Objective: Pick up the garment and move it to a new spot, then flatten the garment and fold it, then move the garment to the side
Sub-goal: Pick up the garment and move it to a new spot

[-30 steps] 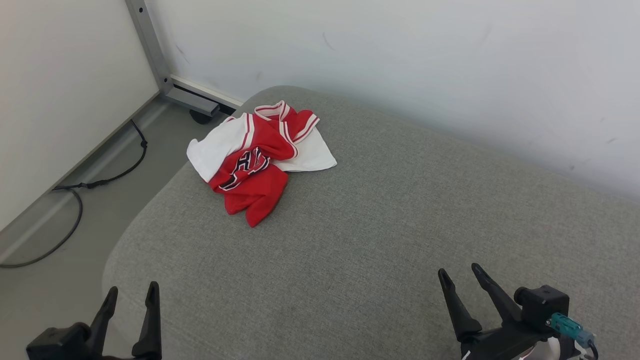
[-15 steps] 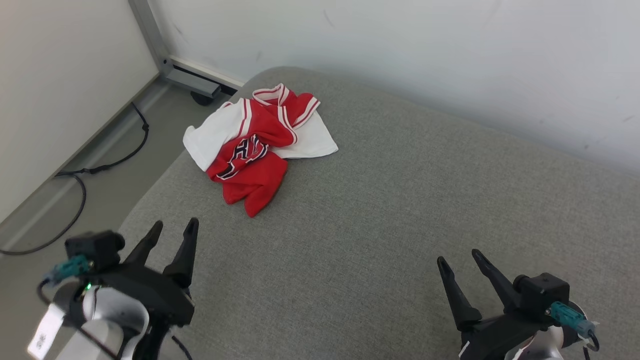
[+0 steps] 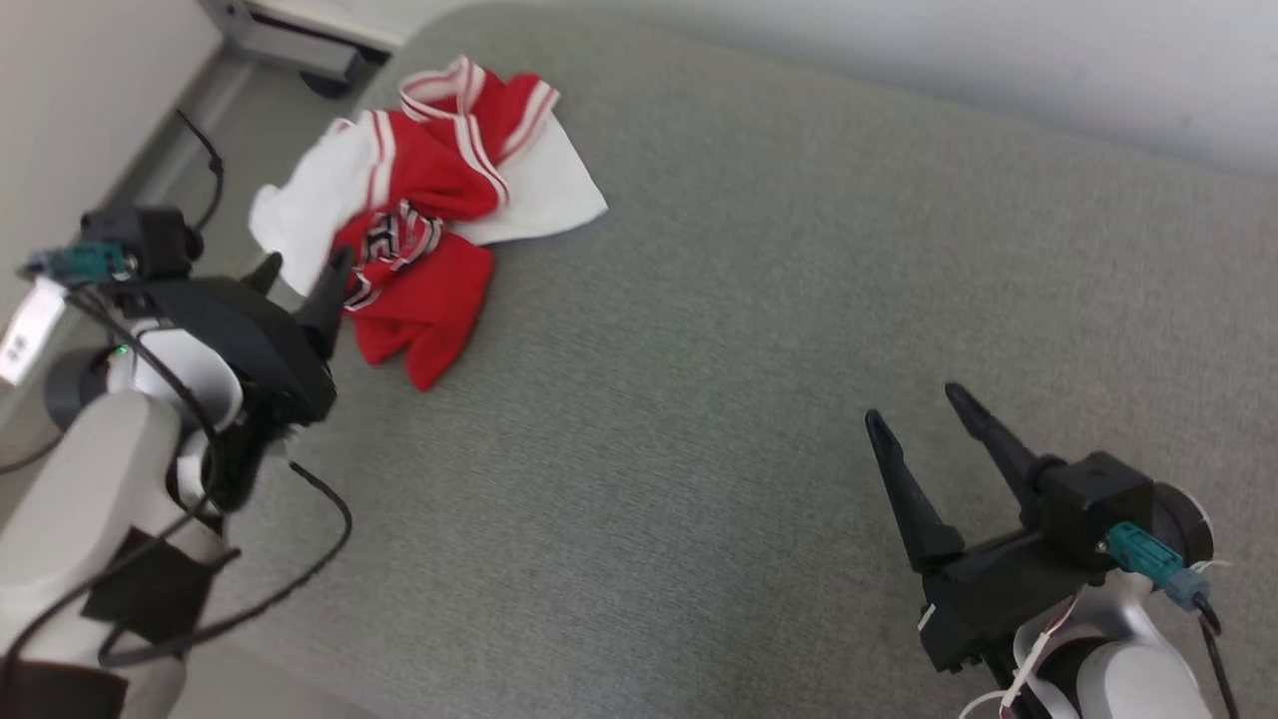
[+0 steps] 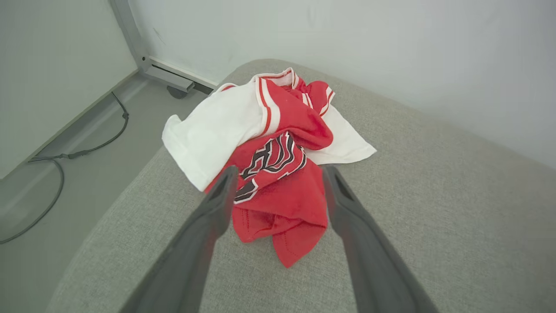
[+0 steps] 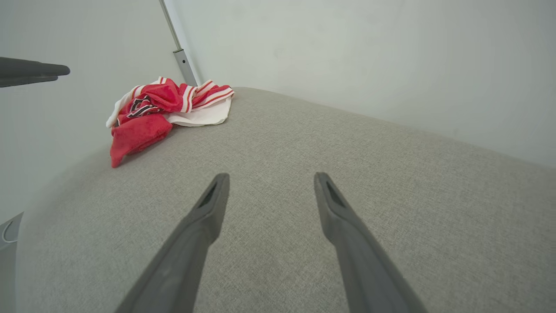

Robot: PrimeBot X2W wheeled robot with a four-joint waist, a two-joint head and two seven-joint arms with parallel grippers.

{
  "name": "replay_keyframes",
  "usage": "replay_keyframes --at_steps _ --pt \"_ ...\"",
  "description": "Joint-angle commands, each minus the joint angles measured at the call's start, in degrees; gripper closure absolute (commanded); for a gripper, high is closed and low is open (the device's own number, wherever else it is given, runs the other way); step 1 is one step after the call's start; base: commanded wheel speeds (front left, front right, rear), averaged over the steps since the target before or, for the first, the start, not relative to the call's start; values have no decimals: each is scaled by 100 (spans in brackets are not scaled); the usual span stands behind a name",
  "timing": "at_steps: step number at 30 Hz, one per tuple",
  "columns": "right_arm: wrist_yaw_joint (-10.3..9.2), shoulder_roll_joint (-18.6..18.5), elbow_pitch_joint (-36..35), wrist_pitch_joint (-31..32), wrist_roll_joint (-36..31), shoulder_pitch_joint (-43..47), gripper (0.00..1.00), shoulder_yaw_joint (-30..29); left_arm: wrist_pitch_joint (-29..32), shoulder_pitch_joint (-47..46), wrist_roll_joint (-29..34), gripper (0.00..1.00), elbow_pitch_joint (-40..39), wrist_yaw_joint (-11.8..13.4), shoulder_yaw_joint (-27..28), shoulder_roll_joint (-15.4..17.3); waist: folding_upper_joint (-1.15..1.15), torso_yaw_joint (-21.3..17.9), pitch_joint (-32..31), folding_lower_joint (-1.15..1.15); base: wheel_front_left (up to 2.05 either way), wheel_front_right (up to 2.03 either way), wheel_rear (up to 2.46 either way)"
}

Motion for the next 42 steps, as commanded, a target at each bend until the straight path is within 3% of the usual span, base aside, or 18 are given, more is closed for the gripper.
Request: replay_keyframes --at_steps 1,10,22,24,25,34,42 --pt "-11 -14 -116 62 -70 -73 0 -11 28 -151 5 0 154 -49 3 30 -1 -427 662 -1 0 0 0" --pt "-11 -21 -826 395 -287 -25 0 1 548 -1004 -110 0 1110 -229 -63 -72 -1 -688 1343 -1 0 0 0" --pt "-11 -53 -951 411 -261 -135 0 207 767 -1324 -57 0 2085 59 -93 31 -1 -1064 1656 -1 0 0 0" --pt "-11 -52 -914 409 -244 -134 0 204 710 -1322 15 76 2273 185 -136 -46 -1 -1103 1611 -1 0 0 0" --pt "-11 -51 -910 403 -243 -145 0 213 663 -1337 35 100 2310 207 -154 -72 -1 -1116 1588 -1 0 0 0" --pt "-11 -31 -602 241 -88 -177 0 352 463 -1521 193 100 2516 338 -253 -9 -1 -1221 1095 -1 0 0 0" --pt "-11 -10 -108 -54 209 -210 0 514 221 -1786 334 100 2314 251 -389 99 -1 -1416 334 -1 0 0 0"
